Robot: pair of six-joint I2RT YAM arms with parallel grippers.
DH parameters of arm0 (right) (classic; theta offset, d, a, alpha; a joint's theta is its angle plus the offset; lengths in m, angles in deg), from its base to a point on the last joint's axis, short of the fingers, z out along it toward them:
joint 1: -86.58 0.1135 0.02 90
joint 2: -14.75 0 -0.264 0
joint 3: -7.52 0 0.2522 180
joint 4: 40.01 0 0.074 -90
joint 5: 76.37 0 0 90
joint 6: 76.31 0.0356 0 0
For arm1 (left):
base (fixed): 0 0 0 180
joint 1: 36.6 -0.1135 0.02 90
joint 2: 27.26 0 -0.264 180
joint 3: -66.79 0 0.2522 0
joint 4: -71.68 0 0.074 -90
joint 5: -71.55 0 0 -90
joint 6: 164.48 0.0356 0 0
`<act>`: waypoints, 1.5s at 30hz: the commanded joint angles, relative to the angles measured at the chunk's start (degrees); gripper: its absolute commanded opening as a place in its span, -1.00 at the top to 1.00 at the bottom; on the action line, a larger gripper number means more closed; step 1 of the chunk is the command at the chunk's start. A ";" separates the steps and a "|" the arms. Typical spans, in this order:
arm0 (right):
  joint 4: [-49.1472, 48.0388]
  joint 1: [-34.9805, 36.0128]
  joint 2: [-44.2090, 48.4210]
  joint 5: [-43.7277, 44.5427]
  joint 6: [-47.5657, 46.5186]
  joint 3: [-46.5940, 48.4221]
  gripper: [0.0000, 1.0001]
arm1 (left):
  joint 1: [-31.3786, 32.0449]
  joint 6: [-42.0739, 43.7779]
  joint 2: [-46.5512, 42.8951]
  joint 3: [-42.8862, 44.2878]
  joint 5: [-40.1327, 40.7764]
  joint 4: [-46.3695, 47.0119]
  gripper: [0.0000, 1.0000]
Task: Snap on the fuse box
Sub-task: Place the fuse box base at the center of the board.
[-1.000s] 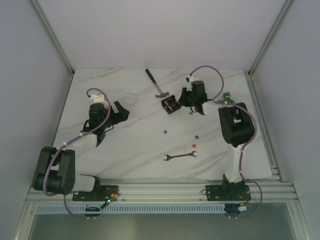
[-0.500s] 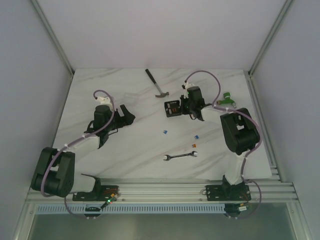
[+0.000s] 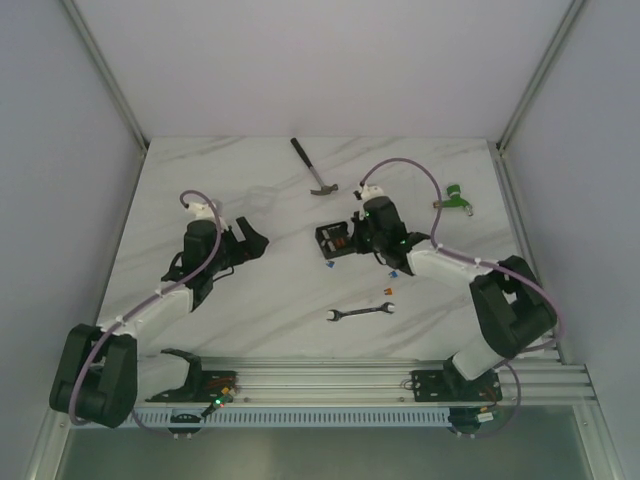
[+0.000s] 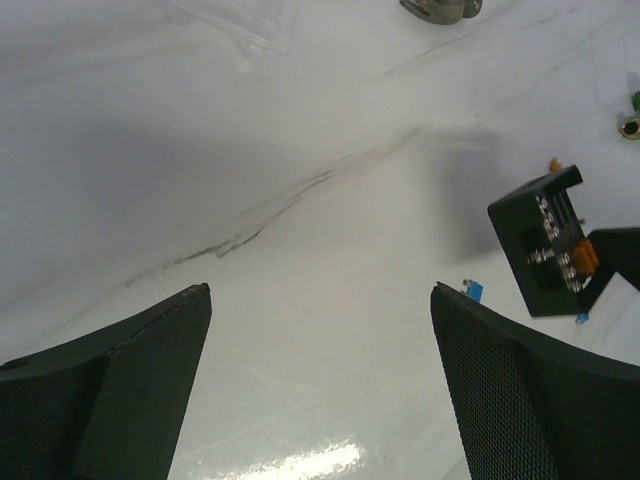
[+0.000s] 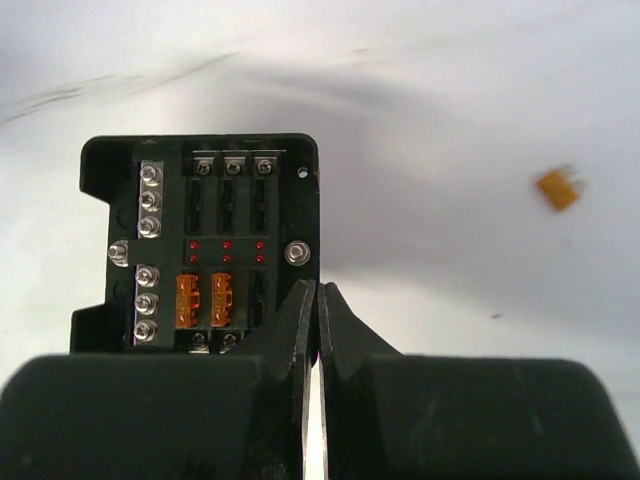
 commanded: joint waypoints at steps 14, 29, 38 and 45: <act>-3.51 24.36 -0.88 17.14 14.23 -2.66 1.00 | 1.12 -4.98 -8.66 -3.74 2.36 -3.96 -1.00; 6.84 25.19 0.85 17.12 16.61 2.23 0.35 | 2.76 -5.73 -4.78 -3.32 -0.28 -3.74 -1.00; 19.59 16.74 2.82 9.78 12.17 8.10 0.29 | 4.02 -10.88 -9.75 -5.65 3.93 -5.68 -1.00; 16.35 16.27 2.40 11.24 9.04 2.26 0.32 | 4.11 -10.32 -16.52 -10.14 6.33 -7.59 -1.00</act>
